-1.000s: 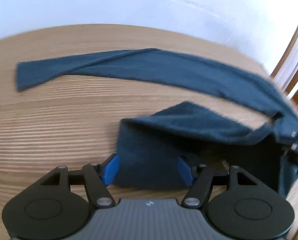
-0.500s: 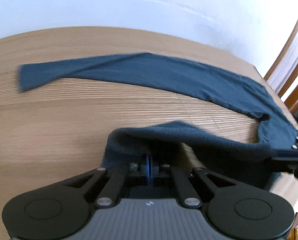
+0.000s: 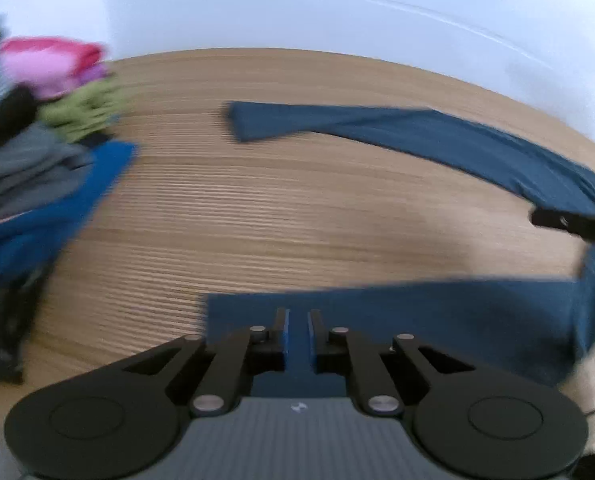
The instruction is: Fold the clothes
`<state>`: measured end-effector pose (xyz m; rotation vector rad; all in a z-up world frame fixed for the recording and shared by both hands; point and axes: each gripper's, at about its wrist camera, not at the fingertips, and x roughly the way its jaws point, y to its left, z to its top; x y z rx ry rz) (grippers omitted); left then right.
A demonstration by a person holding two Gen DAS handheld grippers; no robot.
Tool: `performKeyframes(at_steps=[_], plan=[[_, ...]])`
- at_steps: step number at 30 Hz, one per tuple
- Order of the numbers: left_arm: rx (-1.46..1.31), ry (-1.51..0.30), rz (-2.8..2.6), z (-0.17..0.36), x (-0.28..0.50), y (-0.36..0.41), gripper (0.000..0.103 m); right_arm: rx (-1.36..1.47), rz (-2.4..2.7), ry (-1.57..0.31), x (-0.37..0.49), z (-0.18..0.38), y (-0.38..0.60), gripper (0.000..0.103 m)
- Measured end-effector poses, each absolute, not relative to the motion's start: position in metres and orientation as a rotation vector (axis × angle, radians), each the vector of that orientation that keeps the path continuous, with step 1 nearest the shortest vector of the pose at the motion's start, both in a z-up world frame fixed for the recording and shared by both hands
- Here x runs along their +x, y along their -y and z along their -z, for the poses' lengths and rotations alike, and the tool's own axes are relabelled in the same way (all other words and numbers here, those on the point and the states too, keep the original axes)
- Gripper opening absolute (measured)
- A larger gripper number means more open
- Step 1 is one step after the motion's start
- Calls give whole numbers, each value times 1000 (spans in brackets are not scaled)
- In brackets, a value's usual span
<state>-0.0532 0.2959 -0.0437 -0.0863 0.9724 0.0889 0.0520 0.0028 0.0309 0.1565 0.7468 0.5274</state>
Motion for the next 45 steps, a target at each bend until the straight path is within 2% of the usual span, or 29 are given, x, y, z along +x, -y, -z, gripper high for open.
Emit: performKeyframes(at_steps=[1,3,6,8,14,17,26,28,29,30,33,40,41,43,44,45], plan=[[-56,-974,-57,47,-51,-285,20,167,-501,-753,43,-31,4,22],[1,-977,9,55,-48,-264,28,186,-409,-760,20,-29,24,34],[39,-987,128,63,-39,-242,29,238,-250,-783,-16,-26,49,48],[68,-991,207,68,-34,-229,31,286,-149,-805,-38,-22,62,52],[149,-987,388,78,-28,-194,32,476,-57,-914,-68,-5,69,52],[165,-972,438,77,-38,-184,33,478,-53,-955,-65,-1,54,52],[202,-939,495,74,-64,-178,37,347,41,-1066,-63,17,23,47],[205,-926,504,74,-68,-181,45,331,64,-1037,-65,16,23,20],[218,-910,507,72,-71,-179,51,354,61,-1018,-65,16,26,12],[232,-895,511,71,-75,-178,60,396,57,-993,-66,14,30,11],[300,-831,548,69,-85,-167,69,484,24,-901,-68,0,42,10],[480,-796,424,101,-71,-134,71,469,-24,-762,-65,-32,45,10],[475,-822,405,104,-69,-141,69,482,-27,-745,-66,-35,47,10],[464,-872,368,109,-64,-154,55,495,-35,-716,-71,-39,50,10],[455,-898,355,111,-62,-161,22,492,-41,-700,-74,-42,52,10],[417,-931,385,106,-62,-168,5,489,-48,-684,-77,-44,53,10]])
